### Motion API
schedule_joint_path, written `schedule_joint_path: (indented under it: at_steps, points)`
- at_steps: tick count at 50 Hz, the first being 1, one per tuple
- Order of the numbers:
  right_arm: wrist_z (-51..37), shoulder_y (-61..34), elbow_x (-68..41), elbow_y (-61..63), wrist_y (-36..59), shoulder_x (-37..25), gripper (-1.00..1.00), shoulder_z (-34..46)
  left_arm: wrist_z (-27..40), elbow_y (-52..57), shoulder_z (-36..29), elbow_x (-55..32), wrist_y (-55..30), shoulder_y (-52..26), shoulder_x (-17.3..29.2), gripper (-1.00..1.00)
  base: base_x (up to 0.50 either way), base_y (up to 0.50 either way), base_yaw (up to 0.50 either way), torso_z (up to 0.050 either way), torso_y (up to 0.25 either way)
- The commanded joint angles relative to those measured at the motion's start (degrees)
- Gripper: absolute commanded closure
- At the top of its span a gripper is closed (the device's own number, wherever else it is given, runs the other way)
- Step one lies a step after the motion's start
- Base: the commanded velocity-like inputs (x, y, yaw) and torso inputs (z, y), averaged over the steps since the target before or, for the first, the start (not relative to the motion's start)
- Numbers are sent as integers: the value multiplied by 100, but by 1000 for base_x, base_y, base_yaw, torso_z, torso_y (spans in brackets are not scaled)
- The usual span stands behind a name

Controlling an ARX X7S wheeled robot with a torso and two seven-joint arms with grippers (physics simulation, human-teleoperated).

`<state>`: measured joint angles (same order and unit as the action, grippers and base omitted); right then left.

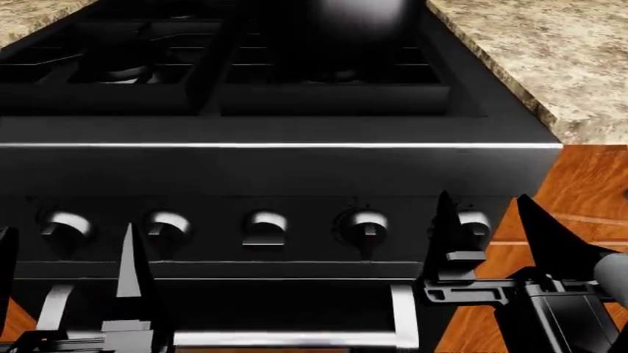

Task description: Frozen meat rests on a plate on the counter. Retrieve the meat and place it in a pot on a burner. Then turn the burner on.

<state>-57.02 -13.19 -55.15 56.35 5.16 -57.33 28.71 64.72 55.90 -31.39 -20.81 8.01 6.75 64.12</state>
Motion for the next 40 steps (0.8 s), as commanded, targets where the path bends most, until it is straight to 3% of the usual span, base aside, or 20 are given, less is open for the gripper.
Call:
schedule_joint_path:
  at_steps: [1,40]
  points:
    - [-41,84,27,-26,-66,-74,-100,6,-37,1,-34,0,-50,-53,-39,-100,0,0,0,-50,0]
    - [-235,22,-27,102,-53,-261,-100,-6,-18,-50,-59,63,103,30,-30,-100,0,0,0,-50,0]
